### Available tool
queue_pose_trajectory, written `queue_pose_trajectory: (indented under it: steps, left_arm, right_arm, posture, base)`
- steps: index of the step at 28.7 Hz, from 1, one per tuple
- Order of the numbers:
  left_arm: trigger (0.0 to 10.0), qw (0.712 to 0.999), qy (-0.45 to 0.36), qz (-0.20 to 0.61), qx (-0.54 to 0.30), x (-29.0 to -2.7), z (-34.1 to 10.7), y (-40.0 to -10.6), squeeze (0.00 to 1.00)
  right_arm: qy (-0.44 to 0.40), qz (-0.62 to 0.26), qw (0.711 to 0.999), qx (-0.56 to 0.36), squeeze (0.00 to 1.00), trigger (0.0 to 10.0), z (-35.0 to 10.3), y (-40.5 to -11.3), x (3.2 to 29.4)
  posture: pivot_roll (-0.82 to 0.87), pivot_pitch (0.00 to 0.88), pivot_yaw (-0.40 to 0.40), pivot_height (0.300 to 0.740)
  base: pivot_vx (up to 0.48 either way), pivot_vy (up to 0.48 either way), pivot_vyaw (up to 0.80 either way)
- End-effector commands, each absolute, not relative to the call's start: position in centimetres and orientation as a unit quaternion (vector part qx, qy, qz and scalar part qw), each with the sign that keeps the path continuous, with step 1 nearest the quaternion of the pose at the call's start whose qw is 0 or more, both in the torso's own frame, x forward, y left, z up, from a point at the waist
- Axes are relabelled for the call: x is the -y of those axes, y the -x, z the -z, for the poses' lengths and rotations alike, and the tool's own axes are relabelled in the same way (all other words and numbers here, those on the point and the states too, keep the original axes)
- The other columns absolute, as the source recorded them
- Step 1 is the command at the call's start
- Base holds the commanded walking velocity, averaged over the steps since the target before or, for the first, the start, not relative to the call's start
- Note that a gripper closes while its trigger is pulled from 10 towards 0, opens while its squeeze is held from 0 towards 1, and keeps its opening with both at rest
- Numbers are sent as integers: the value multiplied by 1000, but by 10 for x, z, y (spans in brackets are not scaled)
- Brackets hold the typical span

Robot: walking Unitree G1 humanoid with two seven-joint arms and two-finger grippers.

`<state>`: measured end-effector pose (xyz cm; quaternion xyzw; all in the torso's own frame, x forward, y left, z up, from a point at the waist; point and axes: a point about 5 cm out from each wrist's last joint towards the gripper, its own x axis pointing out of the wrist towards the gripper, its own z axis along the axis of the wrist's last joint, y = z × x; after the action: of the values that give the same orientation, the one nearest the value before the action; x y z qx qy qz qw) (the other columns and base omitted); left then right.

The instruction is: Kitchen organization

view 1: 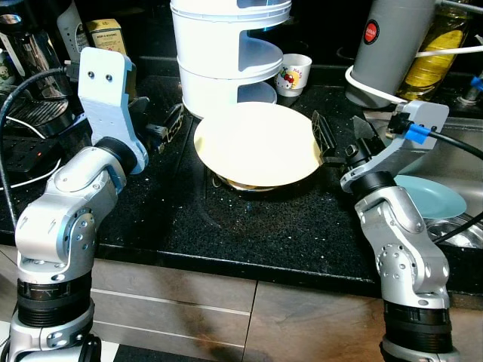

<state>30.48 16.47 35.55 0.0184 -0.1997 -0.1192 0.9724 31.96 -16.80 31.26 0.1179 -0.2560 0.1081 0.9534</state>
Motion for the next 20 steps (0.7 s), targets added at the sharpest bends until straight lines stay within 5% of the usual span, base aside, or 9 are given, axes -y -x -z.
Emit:
queue_pose_trajectory:
  steps: [1,20]
  left_arm:
    - [10000,973,-23,118,199,-165,-353,-302,0]
    - [10000,973,-19,99,208,-170,-359,-299,0]
  right_arm:
    - [-119,-107,951,265,0,10000,-315,-315,169]
    - [-108,-116,950,269,0,10000,-321,-317,169]
  posture:
    - [33,214,-8,740]
    - [29,225,-25,740]
  base:
    - [0,0,-519]
    - [0,0,-704]
